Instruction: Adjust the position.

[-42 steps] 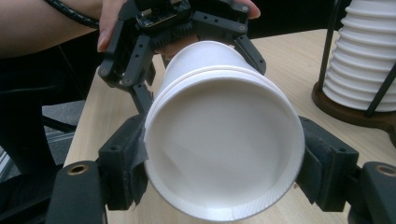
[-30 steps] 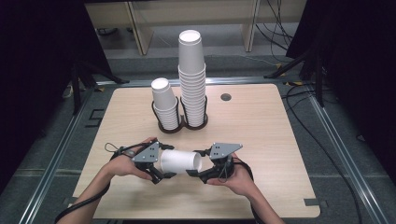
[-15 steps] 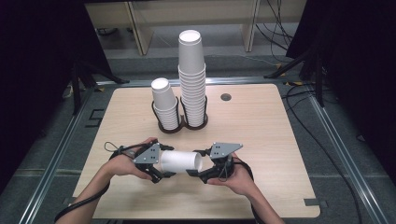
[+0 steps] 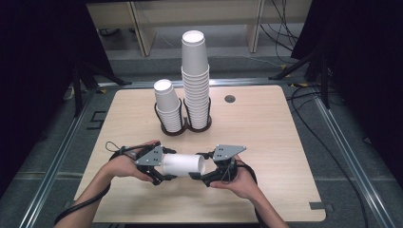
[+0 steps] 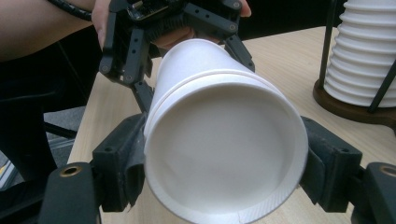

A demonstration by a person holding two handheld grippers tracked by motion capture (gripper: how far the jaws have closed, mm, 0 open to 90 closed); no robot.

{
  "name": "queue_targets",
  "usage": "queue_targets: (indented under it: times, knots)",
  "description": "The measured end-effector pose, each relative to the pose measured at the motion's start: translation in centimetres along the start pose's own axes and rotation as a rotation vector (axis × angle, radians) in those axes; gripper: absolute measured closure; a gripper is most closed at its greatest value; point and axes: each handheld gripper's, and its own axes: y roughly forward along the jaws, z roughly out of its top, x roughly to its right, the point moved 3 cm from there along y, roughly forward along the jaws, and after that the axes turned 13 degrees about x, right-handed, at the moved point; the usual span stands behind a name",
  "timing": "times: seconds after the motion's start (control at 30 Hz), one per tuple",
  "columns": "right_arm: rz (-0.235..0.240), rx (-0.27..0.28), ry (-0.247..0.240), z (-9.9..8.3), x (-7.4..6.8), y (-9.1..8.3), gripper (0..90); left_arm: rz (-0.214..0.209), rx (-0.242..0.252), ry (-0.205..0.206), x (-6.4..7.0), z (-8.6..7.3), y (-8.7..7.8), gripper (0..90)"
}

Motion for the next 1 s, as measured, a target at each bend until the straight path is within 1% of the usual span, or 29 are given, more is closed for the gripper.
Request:
queue_targets:
  times: [0.03, 0.07, 0.1, 0.13, 0.2, 0.27, 0.3, 0.37, 0.4, 0.43, 0.47, 0.5, 0.53, 0.57, 0.6, 0.63, 0.67, 0.7, 0.73, 0.77, 0.8, 0.83, 0.87, 0.9, 0.93, 1.0]
  knots:
    - [-0.002, -0.007, 0.01, 0.0, -0.1, 0.0, 25.5, 0.003, 0.002, 0.004, 0.0, 0.1, 0.0, 17.7]
    - [-0.003, -0.005, 0.009, 0.1, -0.1, 0.0, 25.6, 0.003, -0.012, 0.016, -0.1, 0.2, -0.1, 17.7]
    - [-0.006, 0.004, 0.013, 0.1, -0.2, 0.1, 25.5, 0.005, -0.009, 0.014, -0.1, 0.3, -0.1, 18.0]
    - [-0.007, 0.007, 0.008, 0.1, -0.1, 0.1, 25.4, 0.002, -0.017, 0.016, -0.1, 0.5, -0.2, 18.3]
    - [-0.005, -0.003, -0.001, 0.2, 0.0, 0.0, 25.2, 0.002, -0.025, 0.022, -0.2, 0.7, -0.3, 18.8]
    - [-0.006, -0.001, 0.003, 0.3, 0.0, 0.1, 24.9, 0.002, -0.036, 0.032, -0.3, 0.9, -0.3, 19.3]
    - [-0.008, -0.003, 0.021, 0.3, -0.1, 0.1, 24.6, 0.004, -0.042, 0.033, -0.3, 1.0, -0.3, 19.4]
    - [-0.01, 0.006, 0.013, 0.3, 0.1, 0.2, 23.2, 0.004, -0.053, 0.037, -0.5, 1.2, -0.4, 19.6]
    - [-0.021, 0.007, 0.007, 0.3, 0.2, 0.2, 21.6, 0.002, -0.053, 0.04, -0.5, 1.3, -0.4, 19.7]
    - [-0.021, -0.001, 0.017, 0.4, 0.2, 0.1, 19.7, 0.002, -0.069, 0.046, -0.6, 1.5, -0.5, 19.8]
    - [-0.018, 0.008, 0.024, 0.3, 0.2, 0.2, 18.1, -0.001, -0.077, 0.054, -0.7, 1.6, -0.6, 19.8]
    - [-0.021, 0.005, 0.031, 0.3, 0.2, 0.2, 16.0, 0.006, -0.082, 0.061, -0.7, 1.7, -0.6, 19.9]
    - [-0.032, 0.002, 0.024, 0.3, 0.3, 0.1, 15.1, 0.004, -0.114, 0.075, -0.8, 1.9, -0.8, 19.9]
    - [-0.039, -0.008, 0.021, 0.3, 0.3, 0.0, 15.1, 0.008, -0.12, 0.083, -0.8, 1.9, -0.8, 19.9]
    - [-0.043, -0.014, 0.023, 0.3, 0.3, 0.0, 15.1, 0.003, -0.143, 0.095, -0.9, 2.0, -0.9, 19.9]
    - [-0.047, -0.024, 0.029, 0.3, 0.2, -0.1, 15.1, -0.001, -0.18, 0.114, -1.0, 2.2, -1.0, 19.9]
    - [-0.052, -0.019, 0.013, 0.4, 0.3, -0.2, 15.0, 0.002, -0.2, 0.132, -1.0, 2.3, -1.1, 19.9]
    - [-0.06, -0.022, 0.01, 0.5, 0.3, -0.2, 15.0, -0.008, -0.223, 0.137, -1.1, 2.6, -1.2, 19.9]
    - [-0.06, -0.031, 0.003, 0.5, 0.4, -0.3, 15.1, -0.002, -0.248, 0.16, -1.1, 2.8, -1.3, 19.9]
    - [-0.058, -0.041, 0.005, 0.6, 0.3, -0.5, 15.0, -0.003, -0.277, 0.172, -1.2, 3.1, -1.4, 19.9]
    - [-0.065, -0.036, 0.012, 0.6, 0.3, -0.5, 15.1, -0.008, -0.315, 0.197, -1.4, 3.4, -1.6, 19.9]
    - [-0.066, -0.061, 0.013, 0.6, 0.4, -0.8, 15.1, -0.002, -0.351, 0.22, -1.5, 3.7, -1.7, 19.9]
    - [-0.077, -0.067, -0.009, 0.7, 0.6, -1.0, 15.1, 0.001, -0.389, 0.237, -1.6, 3.9, -1.7, 19.9]
    - [-0.083, -0.069, 0.003, 0.8, 0.6, -1.1, 15.2, 0.002, -0.436, 0.267, -1.7, 4.1, -1.8, 19.9]
    - [-0.085, -0.082, 0.006, 0.9, 0.7, -1.4, 15.3, 0.005, -0.495, 0.289, -1.8, 4.4, -1.8, 19.9]
    - [-0.105, -0.095, -0.014, 1.1, 1.0, -1.6, 17.5, -0.009, -0.602, 0.346, -1.9, 4.8, -1.8, 20.0]
